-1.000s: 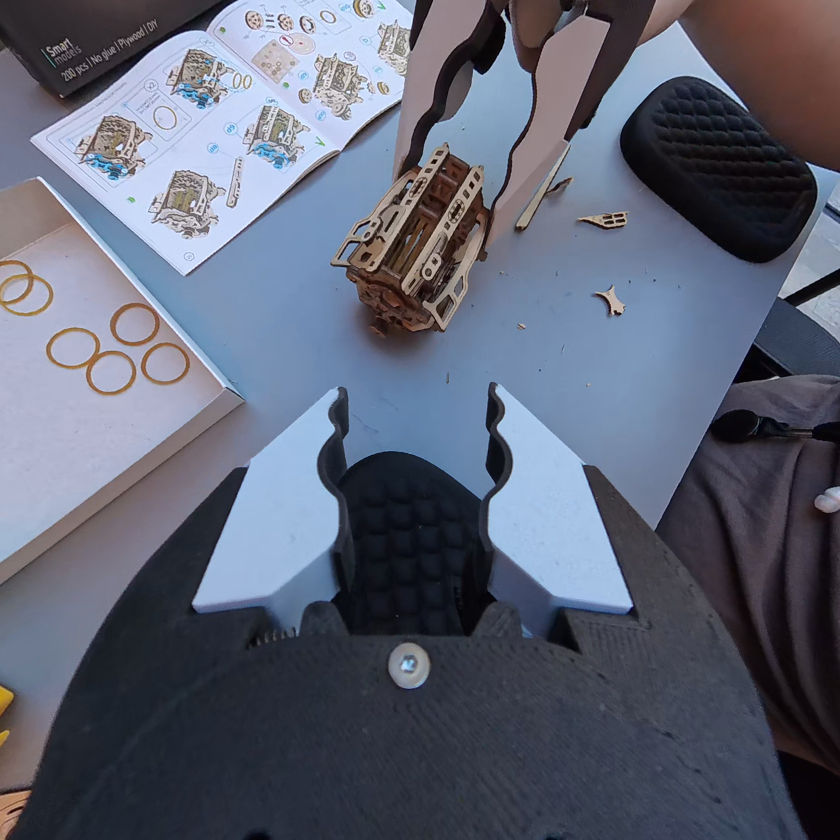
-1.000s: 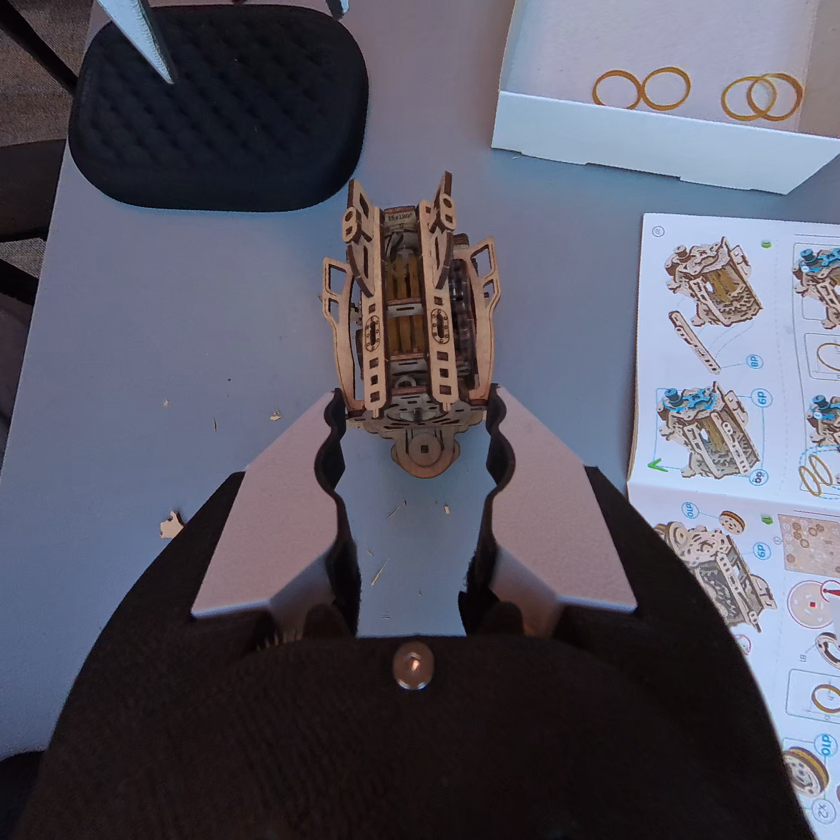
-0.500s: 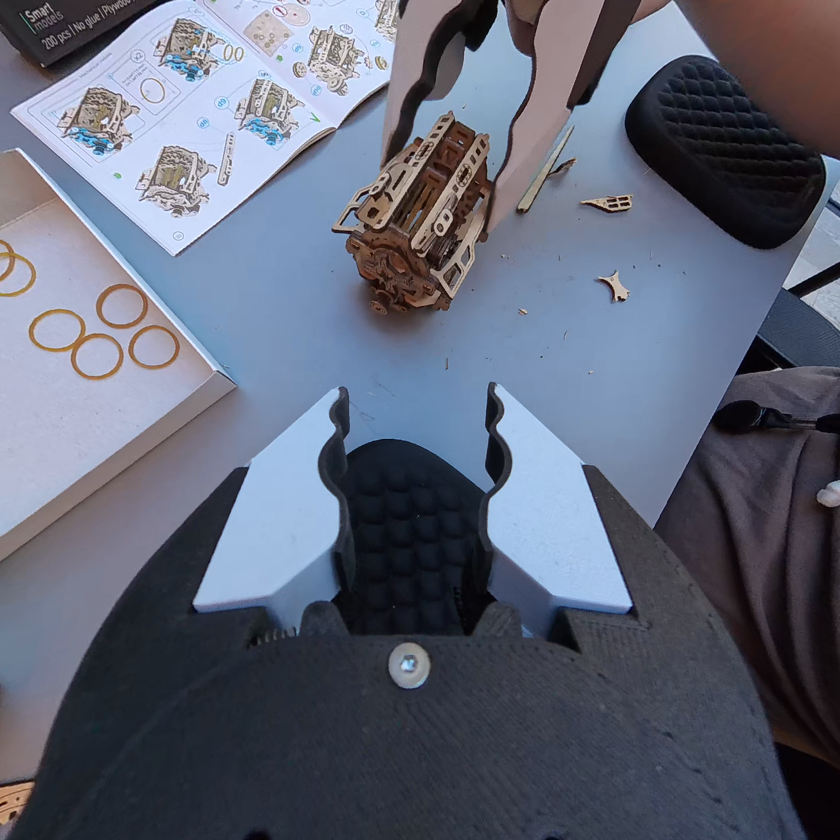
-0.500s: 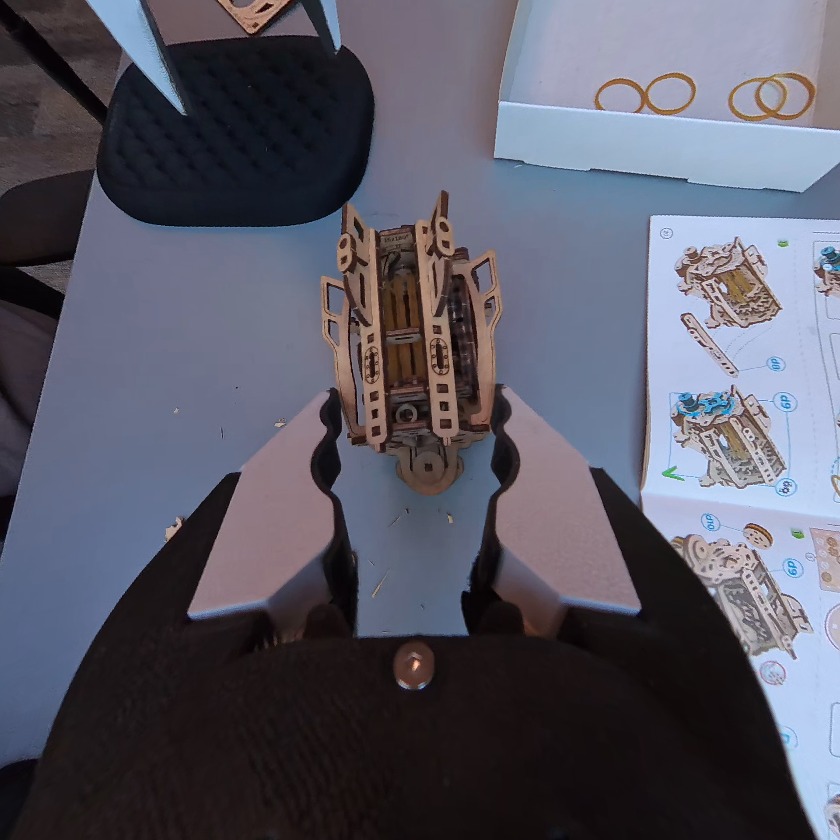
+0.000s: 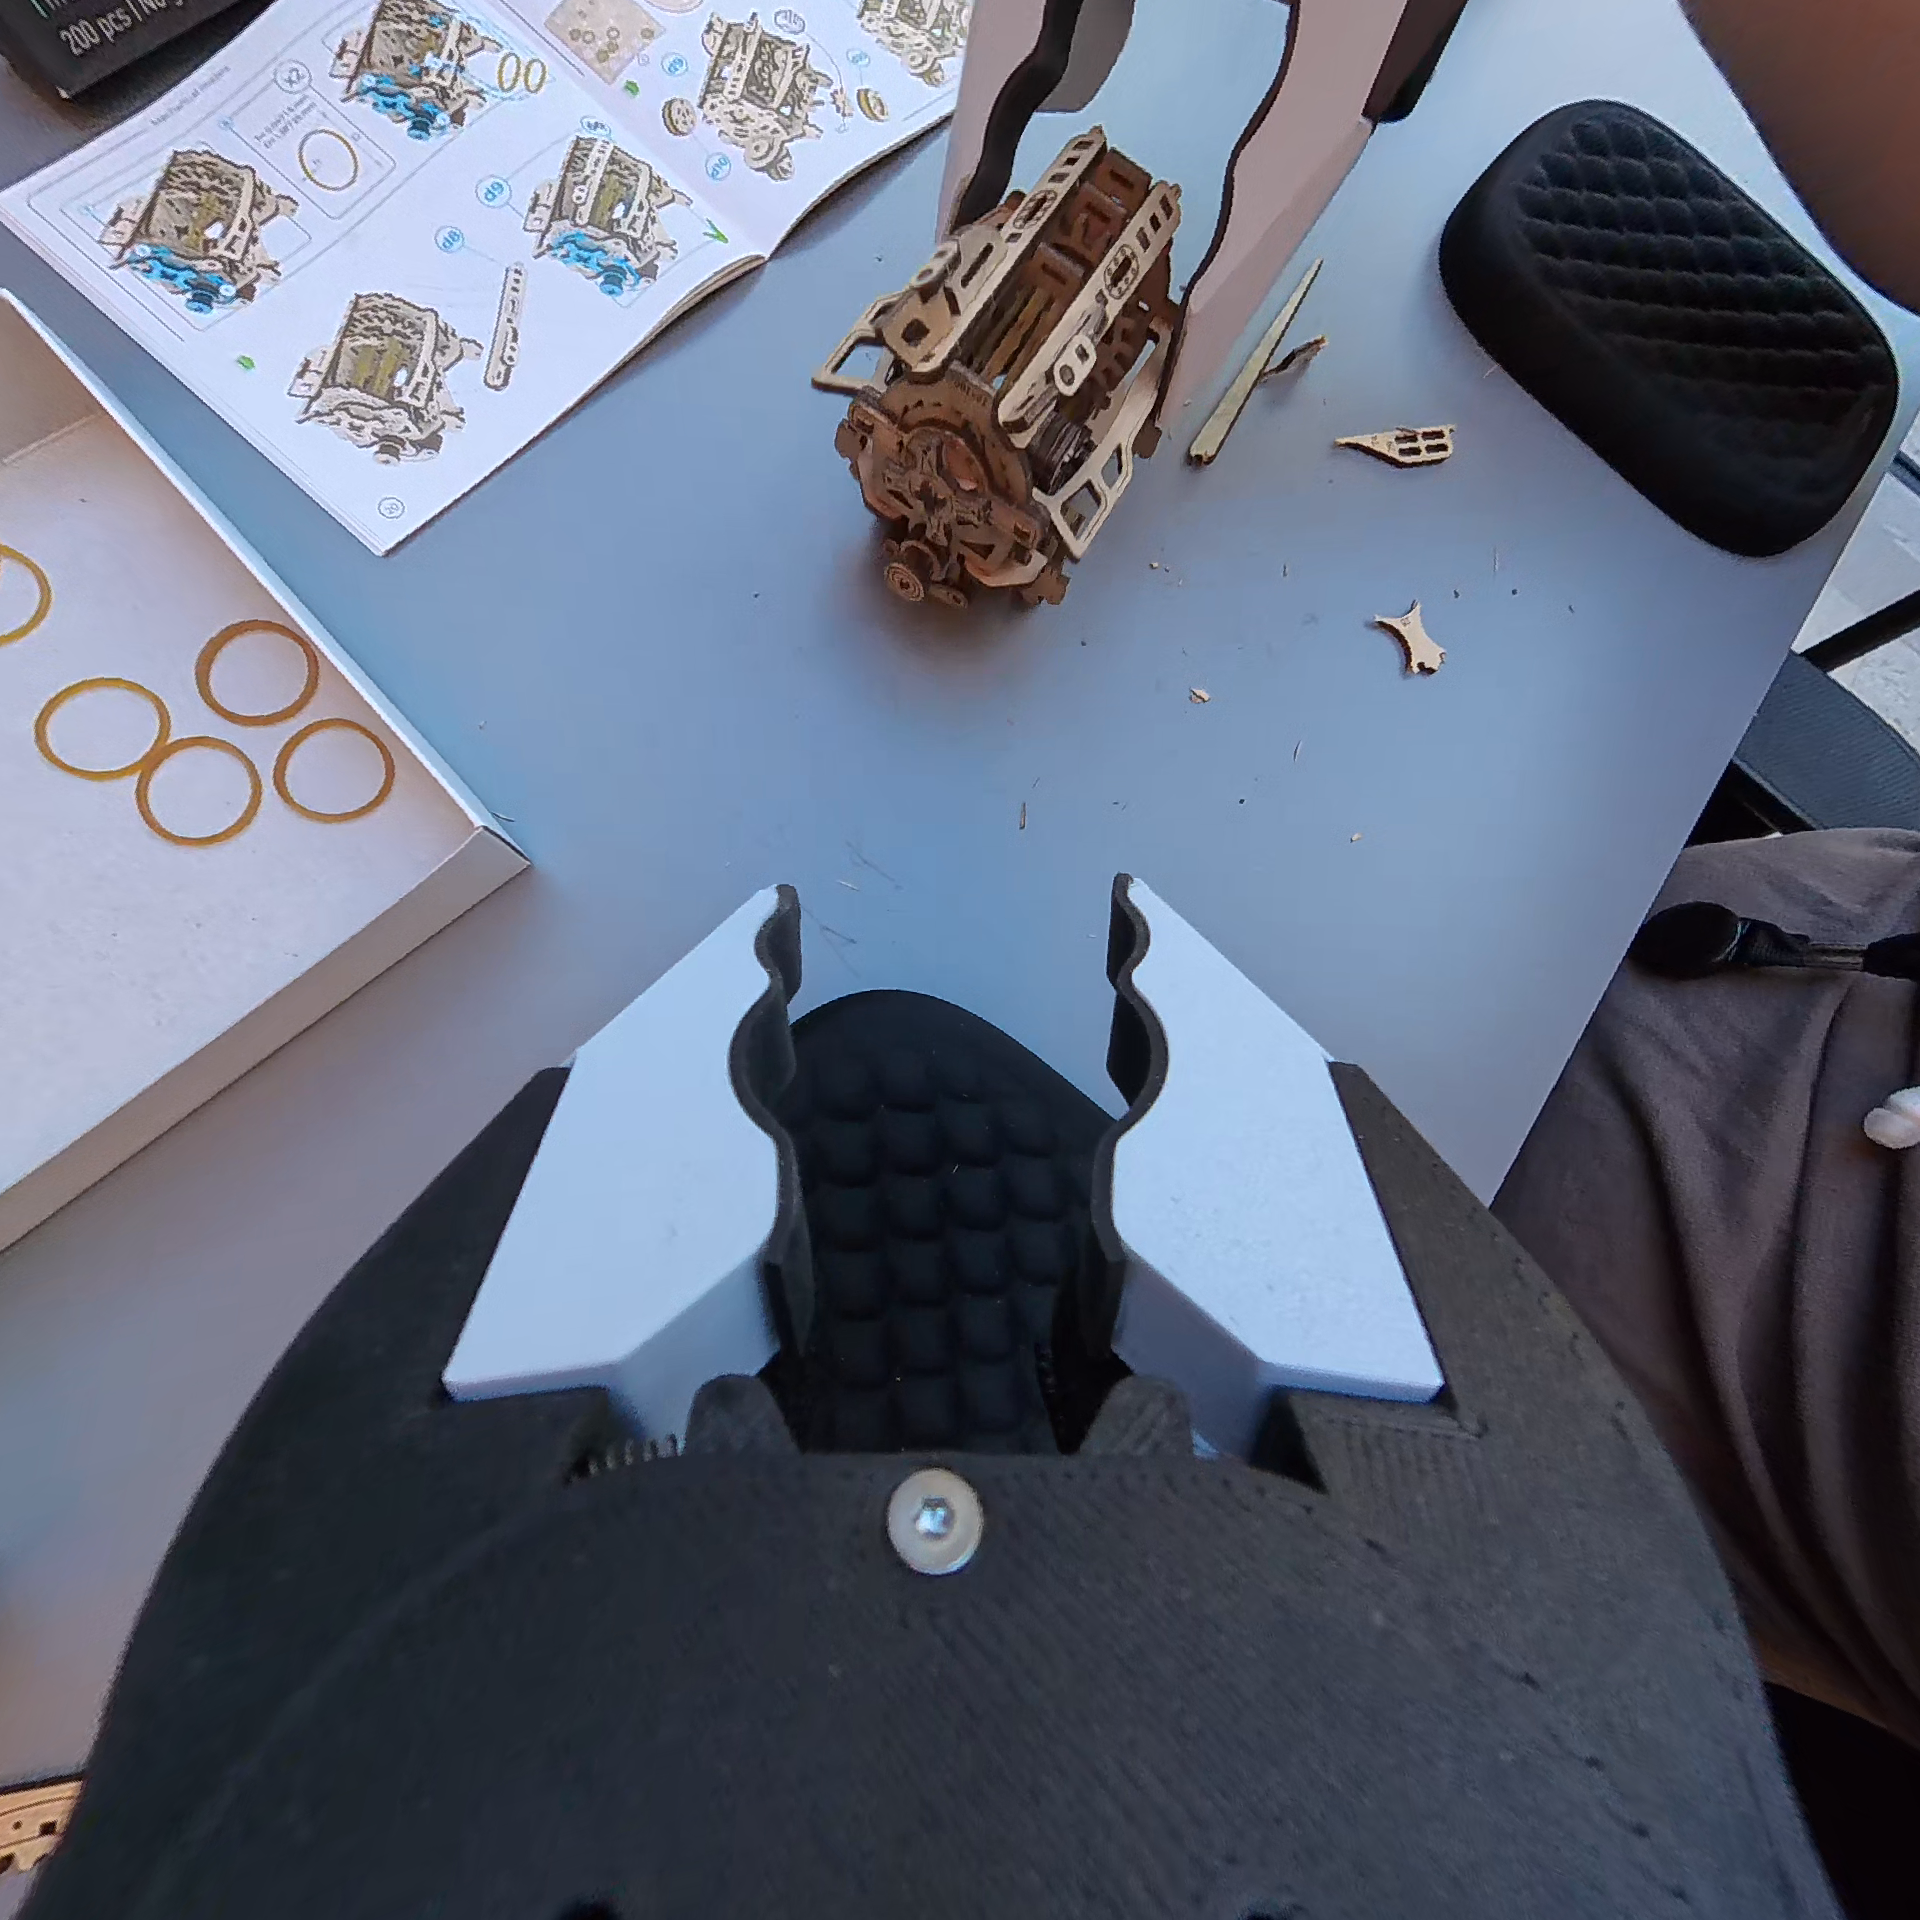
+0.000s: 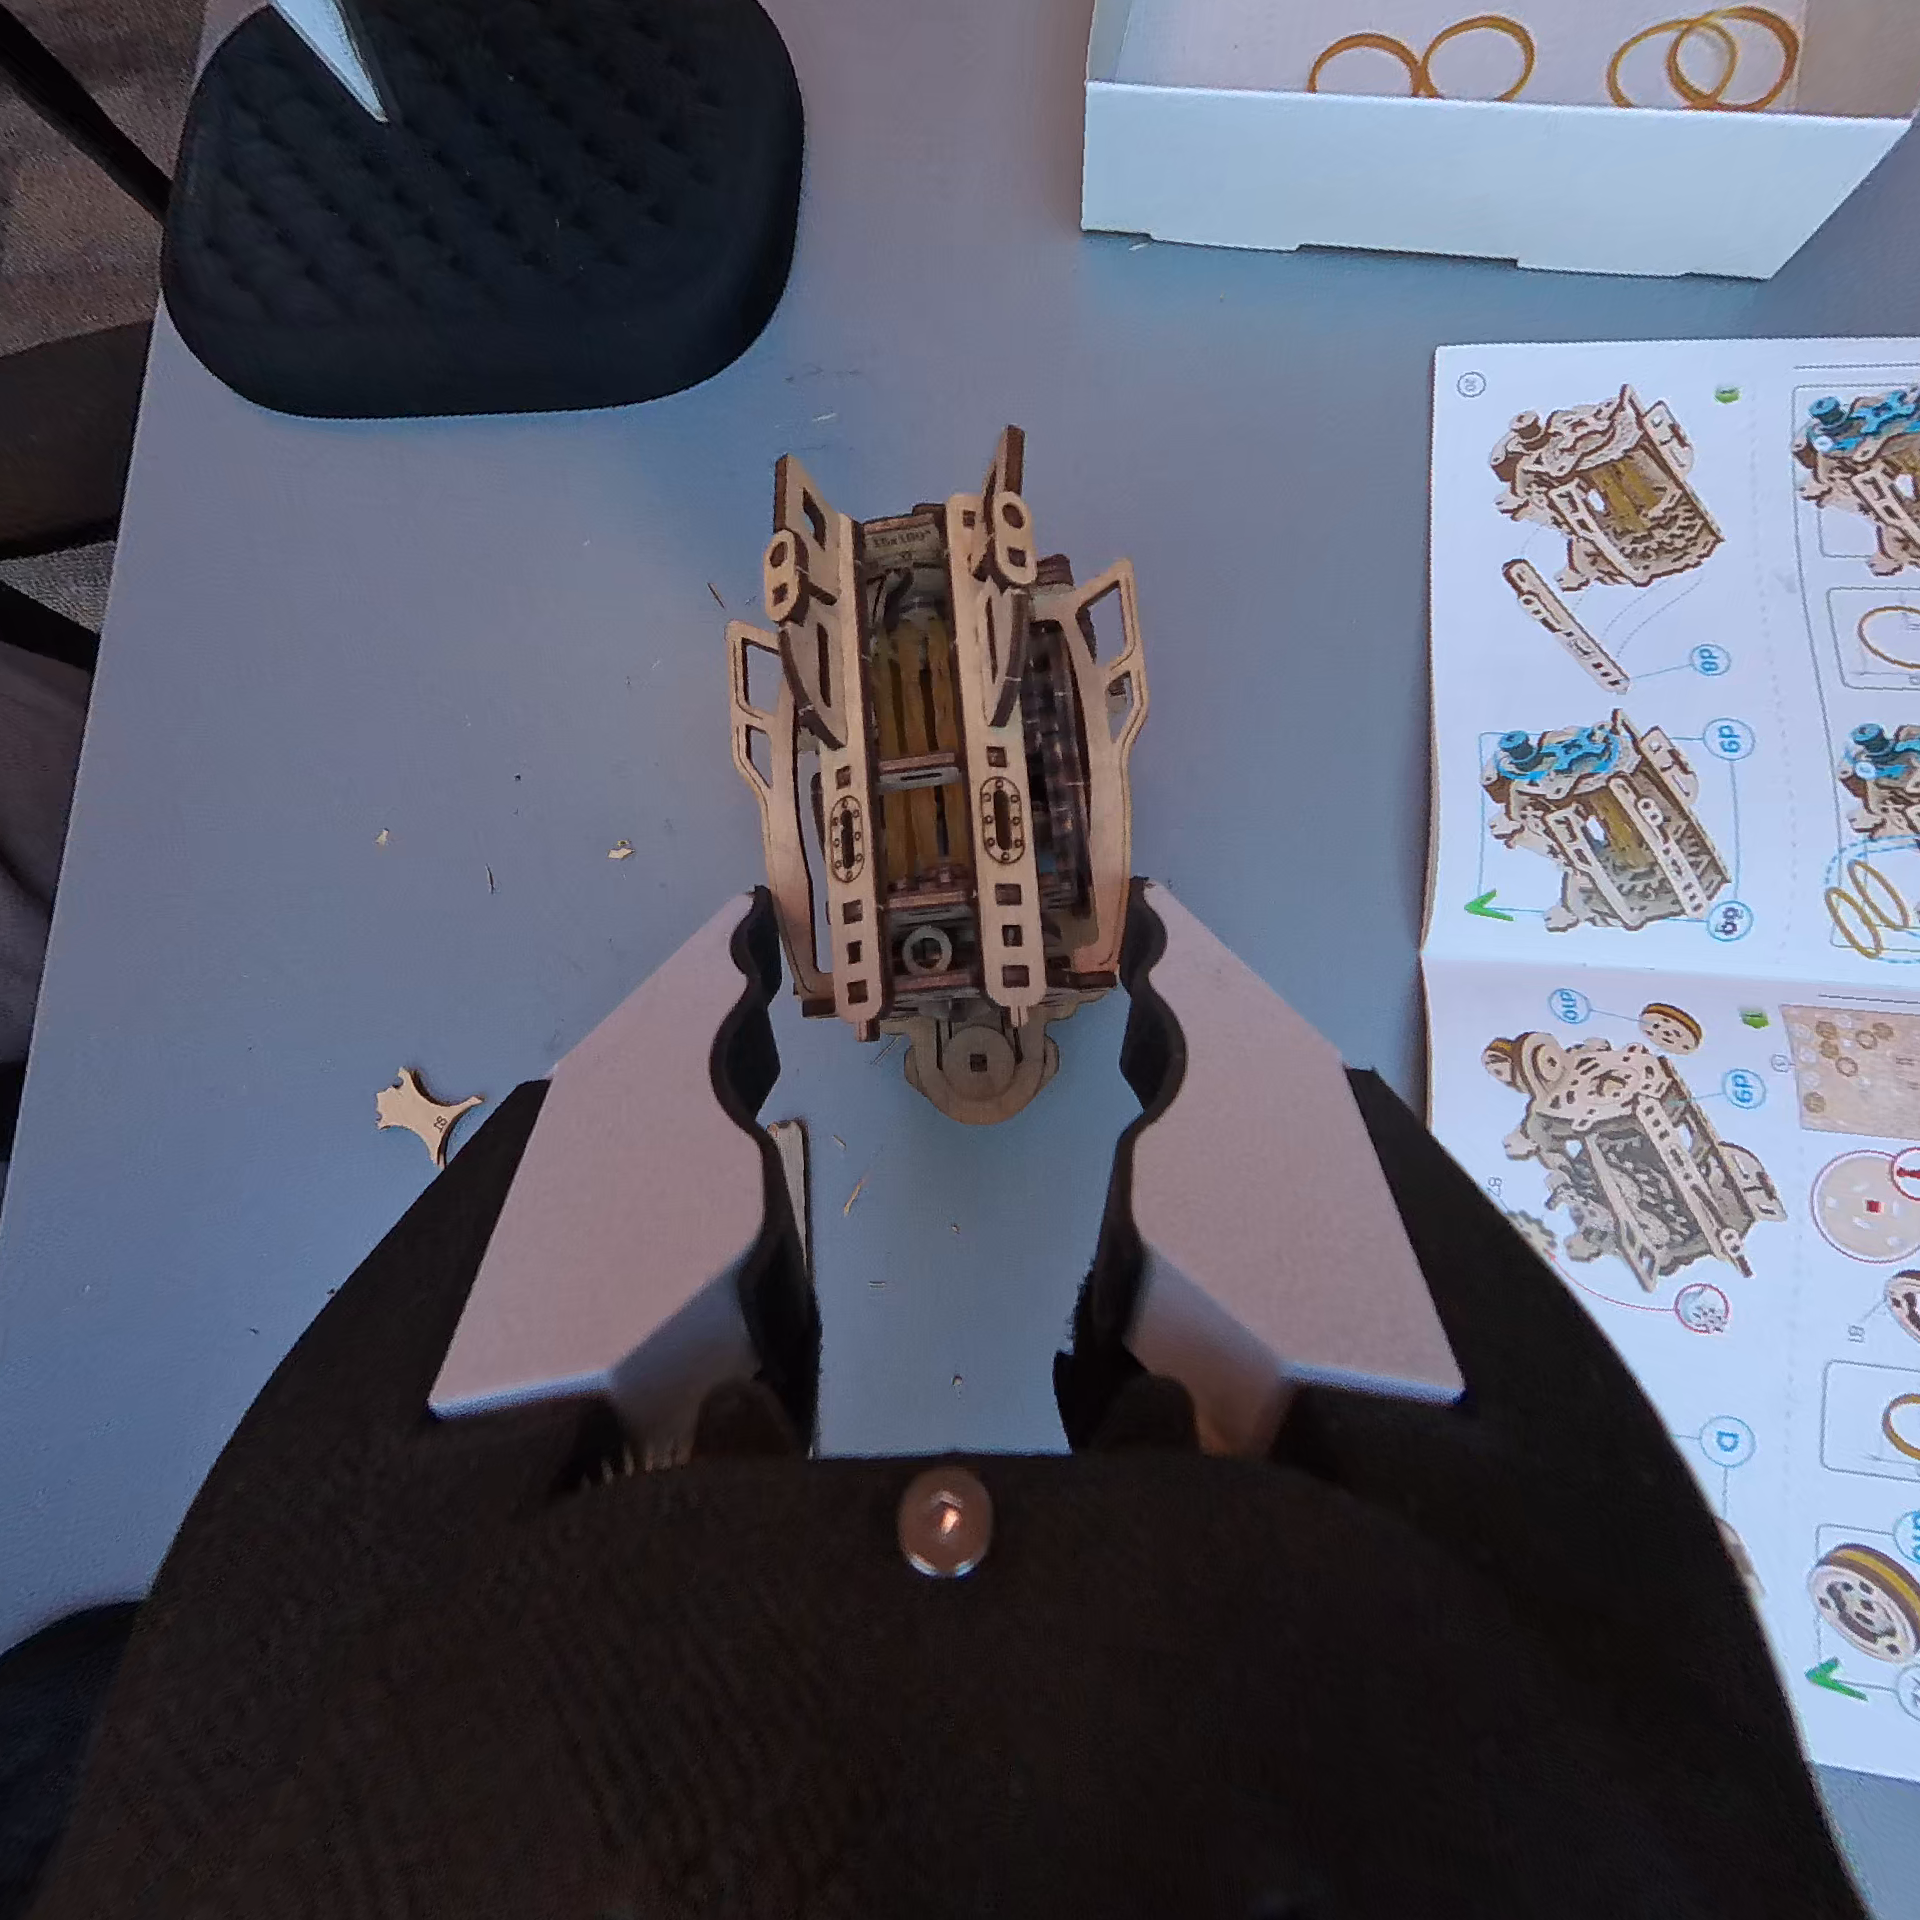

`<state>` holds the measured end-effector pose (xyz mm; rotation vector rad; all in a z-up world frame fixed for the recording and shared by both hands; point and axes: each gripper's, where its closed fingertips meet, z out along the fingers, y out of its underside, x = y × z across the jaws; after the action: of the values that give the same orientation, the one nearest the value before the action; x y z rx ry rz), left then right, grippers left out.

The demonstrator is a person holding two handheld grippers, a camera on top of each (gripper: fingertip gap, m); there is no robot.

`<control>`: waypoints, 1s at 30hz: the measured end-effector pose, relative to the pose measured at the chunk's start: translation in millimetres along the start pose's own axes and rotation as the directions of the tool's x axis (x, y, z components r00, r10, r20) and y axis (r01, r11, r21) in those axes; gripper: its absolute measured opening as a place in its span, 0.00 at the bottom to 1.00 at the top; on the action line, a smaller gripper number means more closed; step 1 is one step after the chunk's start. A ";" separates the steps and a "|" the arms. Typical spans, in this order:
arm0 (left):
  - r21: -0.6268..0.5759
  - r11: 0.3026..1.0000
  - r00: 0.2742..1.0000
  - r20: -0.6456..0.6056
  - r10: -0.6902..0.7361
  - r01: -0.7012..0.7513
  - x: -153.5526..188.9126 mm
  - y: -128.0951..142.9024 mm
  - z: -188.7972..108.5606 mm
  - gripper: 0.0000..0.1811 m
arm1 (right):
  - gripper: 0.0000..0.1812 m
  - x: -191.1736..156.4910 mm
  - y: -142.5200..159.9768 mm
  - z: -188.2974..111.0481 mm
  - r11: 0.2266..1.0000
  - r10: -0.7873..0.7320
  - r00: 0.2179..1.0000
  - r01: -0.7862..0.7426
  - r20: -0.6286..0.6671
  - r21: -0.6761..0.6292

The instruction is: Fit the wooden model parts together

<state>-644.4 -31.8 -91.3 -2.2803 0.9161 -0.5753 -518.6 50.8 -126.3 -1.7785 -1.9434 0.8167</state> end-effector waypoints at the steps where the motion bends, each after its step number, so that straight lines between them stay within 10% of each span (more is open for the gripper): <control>1: -0.001 1.000 1.000 0.000 0.001 -0.001 0.2 0.1 0.3 0.33 | 0.36 0.2 0.3 -0.3 1.000 0.005 1.000 -0.005 0.000 0.008; 30: -0.008 1.000 1.000 -0.017 0.002 -0.002 9.5 4.2 8.6 0.31 | 0.37 -2.1 -15.7 14.0 0.989 0.068 0.997 -0.073 0.046 0.127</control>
<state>-635.1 -37.8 -98.7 -2.2845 0.9299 -0.5924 -539.2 46.0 -126.6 -1.7760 -1.8178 0.9865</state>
